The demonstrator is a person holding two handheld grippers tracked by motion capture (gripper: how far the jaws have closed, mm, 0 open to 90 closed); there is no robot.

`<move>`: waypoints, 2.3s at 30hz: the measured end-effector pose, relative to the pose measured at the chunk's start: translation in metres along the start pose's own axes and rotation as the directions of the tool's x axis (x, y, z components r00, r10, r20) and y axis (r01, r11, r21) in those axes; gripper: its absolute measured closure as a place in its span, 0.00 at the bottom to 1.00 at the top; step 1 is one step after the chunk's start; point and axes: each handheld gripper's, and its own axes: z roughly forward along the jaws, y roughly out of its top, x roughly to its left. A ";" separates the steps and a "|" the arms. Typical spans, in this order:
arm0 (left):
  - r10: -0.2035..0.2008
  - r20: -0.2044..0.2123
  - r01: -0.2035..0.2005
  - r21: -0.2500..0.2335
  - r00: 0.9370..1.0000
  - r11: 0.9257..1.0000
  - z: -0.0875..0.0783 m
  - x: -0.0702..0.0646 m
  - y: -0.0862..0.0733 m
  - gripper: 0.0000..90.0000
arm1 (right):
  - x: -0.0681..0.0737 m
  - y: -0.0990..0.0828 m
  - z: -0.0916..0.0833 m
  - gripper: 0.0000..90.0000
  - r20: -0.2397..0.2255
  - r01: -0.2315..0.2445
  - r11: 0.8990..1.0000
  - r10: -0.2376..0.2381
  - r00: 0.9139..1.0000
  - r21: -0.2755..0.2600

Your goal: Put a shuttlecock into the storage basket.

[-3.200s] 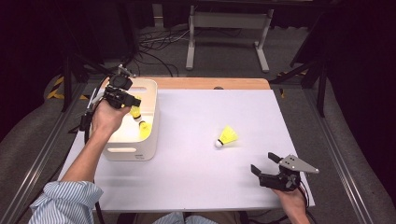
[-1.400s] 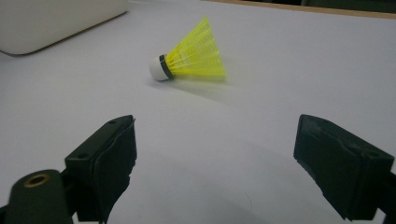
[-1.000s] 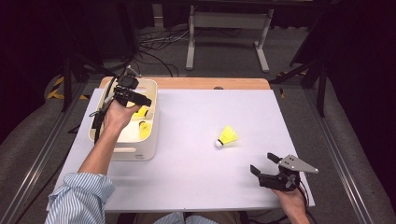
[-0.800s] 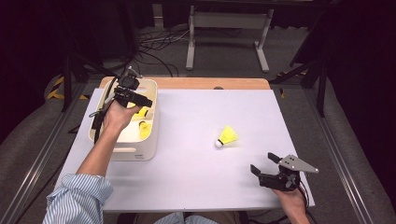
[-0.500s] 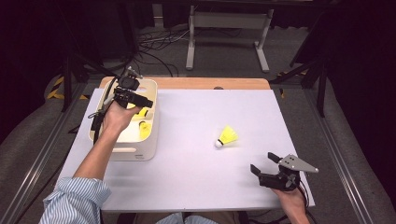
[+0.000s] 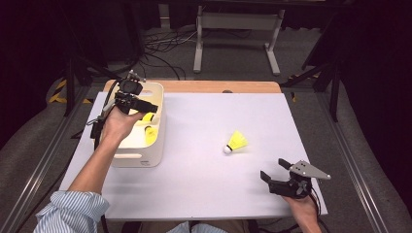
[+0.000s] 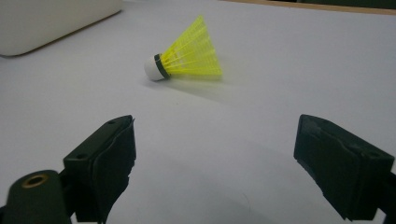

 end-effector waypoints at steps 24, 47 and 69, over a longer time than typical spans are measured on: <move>0.033 0.036 -0.031 -0.065 0.999 0.997 -0.019 -0.010 -0.014 0.36 | -0.001 0.000 0.001 0.14 0.000 -0.018 1.000 0.018 1.000 -0.001; 0.092 0.097 -0.081 -0.114 0.991 0.990 -0.031 -0.042 -0.022 0.37 | -0.003 0.001 -0.002 0.17 -0.001 -0.062 0.998 0.062 0.998 0.006; 0.159 0.136 -0.144 -0.113 0.978 0.983 -0.020 -0.072 -0.024 0.39 | -0.005 0.005 -0.003 0.18 -0.002 -0.105 0.994 0.105 0.994 0.017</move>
